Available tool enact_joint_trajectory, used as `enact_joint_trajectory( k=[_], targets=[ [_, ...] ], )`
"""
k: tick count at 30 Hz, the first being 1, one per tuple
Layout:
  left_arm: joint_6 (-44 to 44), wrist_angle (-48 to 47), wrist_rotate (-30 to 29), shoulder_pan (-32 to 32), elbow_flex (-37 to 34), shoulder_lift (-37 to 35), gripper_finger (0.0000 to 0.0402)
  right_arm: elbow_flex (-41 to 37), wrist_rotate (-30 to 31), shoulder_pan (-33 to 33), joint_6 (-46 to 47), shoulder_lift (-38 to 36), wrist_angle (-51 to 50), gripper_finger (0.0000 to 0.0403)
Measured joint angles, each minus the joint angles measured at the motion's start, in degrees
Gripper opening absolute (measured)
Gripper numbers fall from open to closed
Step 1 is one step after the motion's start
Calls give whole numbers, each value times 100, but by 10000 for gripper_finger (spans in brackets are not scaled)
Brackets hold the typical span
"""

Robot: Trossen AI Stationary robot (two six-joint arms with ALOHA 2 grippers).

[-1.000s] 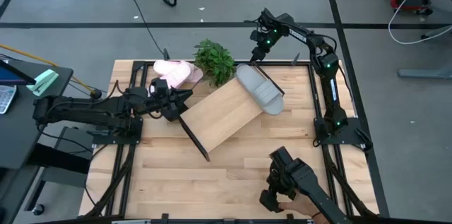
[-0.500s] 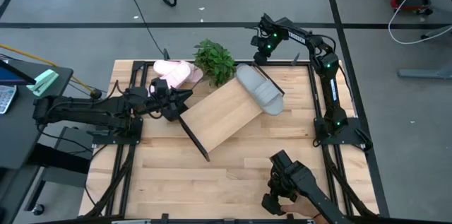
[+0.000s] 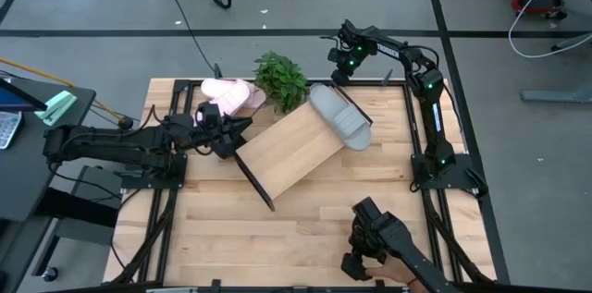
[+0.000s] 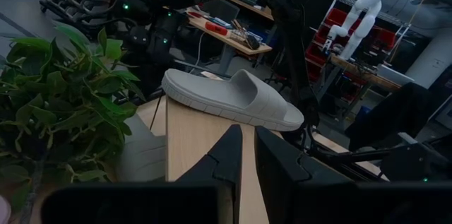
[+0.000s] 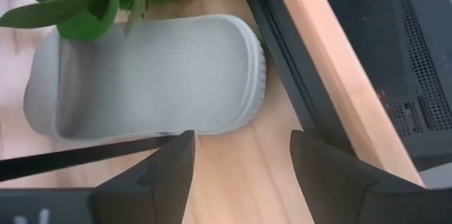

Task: Pick and place slides into the shelf
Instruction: Put the gray slides on the shelf

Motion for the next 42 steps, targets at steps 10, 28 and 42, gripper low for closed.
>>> enact_joint_trajectory(
  k=[10, 28, 42],
  targets=[
    [-2, -2, -1, 1, 0, 0, 45, 0, -223, 15, -22, 0, 199, 238],
    [-3, 0, -1, 1, 0, 0, 48, 0, -231, 39, -47, 0, 264, 238],
    [-10, 0, 0, 1, 0, 0, 47, 0, -188, 114, -87, 0, 327, 238]
  ],
)
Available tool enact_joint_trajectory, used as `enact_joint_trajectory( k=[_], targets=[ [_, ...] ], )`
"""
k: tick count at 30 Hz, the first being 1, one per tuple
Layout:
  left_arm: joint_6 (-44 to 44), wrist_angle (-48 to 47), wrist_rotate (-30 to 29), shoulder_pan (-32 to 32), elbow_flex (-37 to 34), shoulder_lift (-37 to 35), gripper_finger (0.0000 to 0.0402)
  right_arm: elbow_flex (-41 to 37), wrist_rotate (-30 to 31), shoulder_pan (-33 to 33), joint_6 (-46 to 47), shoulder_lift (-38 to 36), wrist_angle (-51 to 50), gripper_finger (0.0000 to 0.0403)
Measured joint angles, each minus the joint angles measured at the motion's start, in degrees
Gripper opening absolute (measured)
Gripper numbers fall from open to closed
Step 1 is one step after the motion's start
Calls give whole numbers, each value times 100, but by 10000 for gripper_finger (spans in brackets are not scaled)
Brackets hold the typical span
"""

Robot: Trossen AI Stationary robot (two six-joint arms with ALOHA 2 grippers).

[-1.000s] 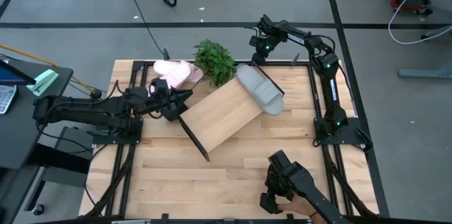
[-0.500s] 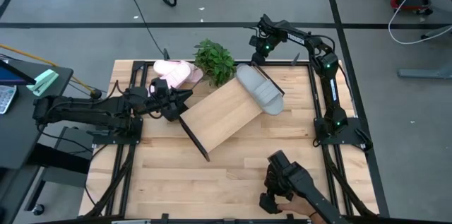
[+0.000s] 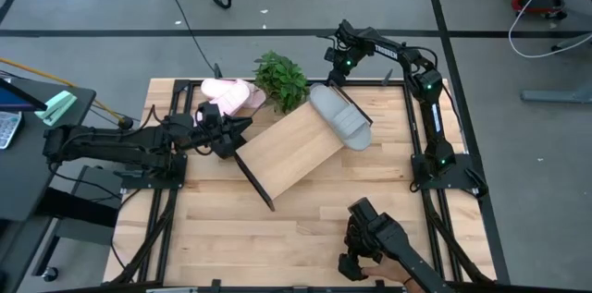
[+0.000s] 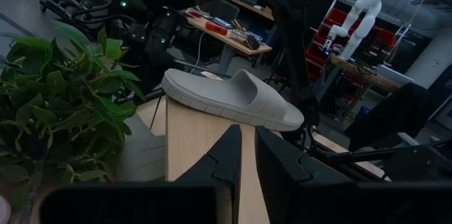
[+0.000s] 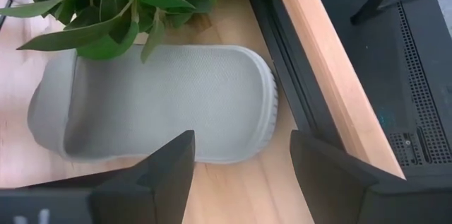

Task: Pick and place slides into the shelf
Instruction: Put the gray slides on the shelf

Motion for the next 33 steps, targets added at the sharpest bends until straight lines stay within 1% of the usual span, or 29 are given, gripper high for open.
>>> enact_joint_trajectory(
  k=[5, 14, 18, 33],
  targets=[
    [0, 0, -1, 0, 0, 0, 50, -45, 161, 11, 1, 0, 66, 238],
    [-2, -1, -1, 0, 0, 0, 50, -682, 334, -5, -73, 0, 549, 238],
    [-33, 0, 0, 0, 0, 0, 51, -829, 332, -22, -97, -11, 707, 238],
    [-37, 0, -2, 0, 0, 0, 48, -841, 215, 52, 89, -9, 1060, 238]
  ],
)
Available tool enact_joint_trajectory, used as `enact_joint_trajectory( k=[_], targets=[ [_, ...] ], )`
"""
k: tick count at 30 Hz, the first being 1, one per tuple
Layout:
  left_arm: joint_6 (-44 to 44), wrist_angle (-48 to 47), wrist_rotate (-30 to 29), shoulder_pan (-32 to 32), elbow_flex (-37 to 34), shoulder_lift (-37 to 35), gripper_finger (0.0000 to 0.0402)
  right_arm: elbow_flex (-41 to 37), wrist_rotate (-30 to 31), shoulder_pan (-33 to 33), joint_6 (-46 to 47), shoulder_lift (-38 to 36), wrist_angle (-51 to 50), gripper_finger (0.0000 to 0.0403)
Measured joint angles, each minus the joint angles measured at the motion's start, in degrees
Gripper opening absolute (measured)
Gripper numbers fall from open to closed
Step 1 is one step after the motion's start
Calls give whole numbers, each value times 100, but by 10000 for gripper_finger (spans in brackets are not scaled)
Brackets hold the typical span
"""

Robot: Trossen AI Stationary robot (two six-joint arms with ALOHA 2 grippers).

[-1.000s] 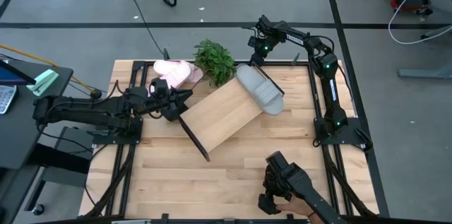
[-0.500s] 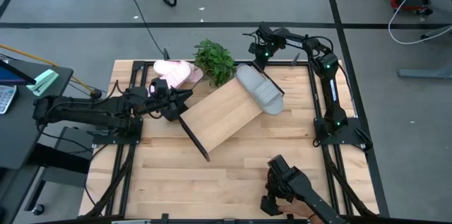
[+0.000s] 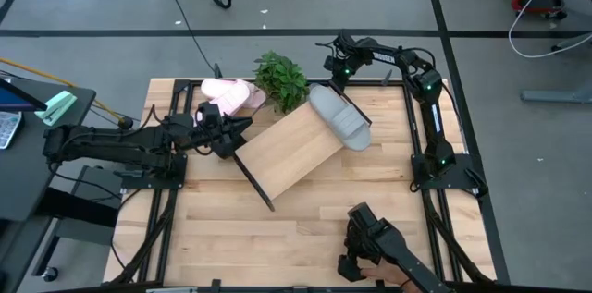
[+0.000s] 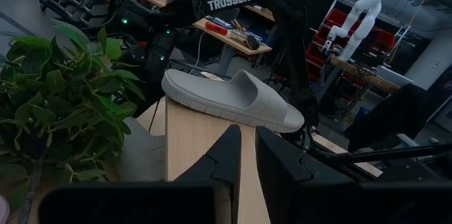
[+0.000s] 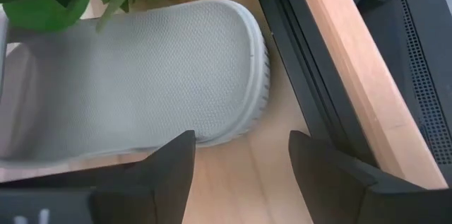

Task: Pick and place slides into the shelf
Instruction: Put the gray slides on the shelf

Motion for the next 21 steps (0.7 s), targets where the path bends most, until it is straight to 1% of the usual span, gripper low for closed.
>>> enact_joint_trajectory(
  k=[21],
  targets=[
    [14, -2, 0, 0, 0, 0, 53, 0, 4, -26, 273, -2, 66, 238]
  ],
)
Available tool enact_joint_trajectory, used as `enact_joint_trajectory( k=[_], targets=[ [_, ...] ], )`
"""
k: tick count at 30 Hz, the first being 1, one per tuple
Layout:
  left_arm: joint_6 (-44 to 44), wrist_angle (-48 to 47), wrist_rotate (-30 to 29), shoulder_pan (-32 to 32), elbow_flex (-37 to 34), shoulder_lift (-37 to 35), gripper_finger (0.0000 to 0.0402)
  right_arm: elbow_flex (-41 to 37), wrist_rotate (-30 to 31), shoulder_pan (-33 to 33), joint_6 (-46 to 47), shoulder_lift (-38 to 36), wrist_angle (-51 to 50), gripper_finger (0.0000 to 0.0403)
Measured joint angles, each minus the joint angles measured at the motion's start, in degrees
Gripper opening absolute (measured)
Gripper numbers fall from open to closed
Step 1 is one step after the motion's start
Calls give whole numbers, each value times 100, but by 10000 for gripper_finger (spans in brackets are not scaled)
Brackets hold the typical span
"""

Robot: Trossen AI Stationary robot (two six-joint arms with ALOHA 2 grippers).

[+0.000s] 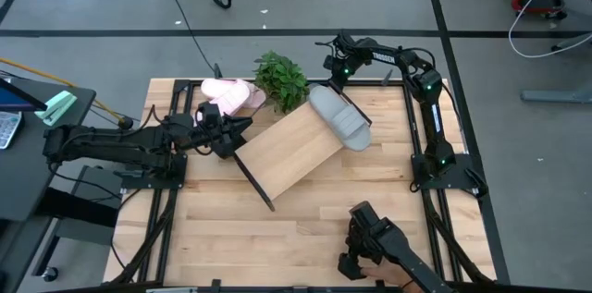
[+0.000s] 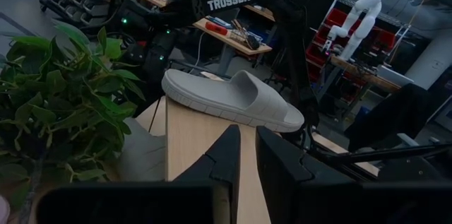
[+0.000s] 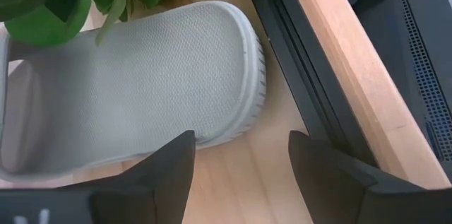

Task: Pick and place slides into the shelf
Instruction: Put the gray slides on the shelf

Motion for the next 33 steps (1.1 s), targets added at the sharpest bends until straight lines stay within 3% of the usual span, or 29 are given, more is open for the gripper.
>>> enact_joint_trajectory(
  k=[13, 24, 33],
  targets=[
    [2, -52, 0, 0, 0, 0, 53, 2, 46, -81, 56, -96, 99, 238],
    [-6, -50, 0, 0, 0, 0, 53, 22, 237, -51, 335, -101, 754, 238],
    [19, -48, -2, 0, 0, 0, 53, 20, 180, 95, -43, -101, 579, 238]
  ],
)
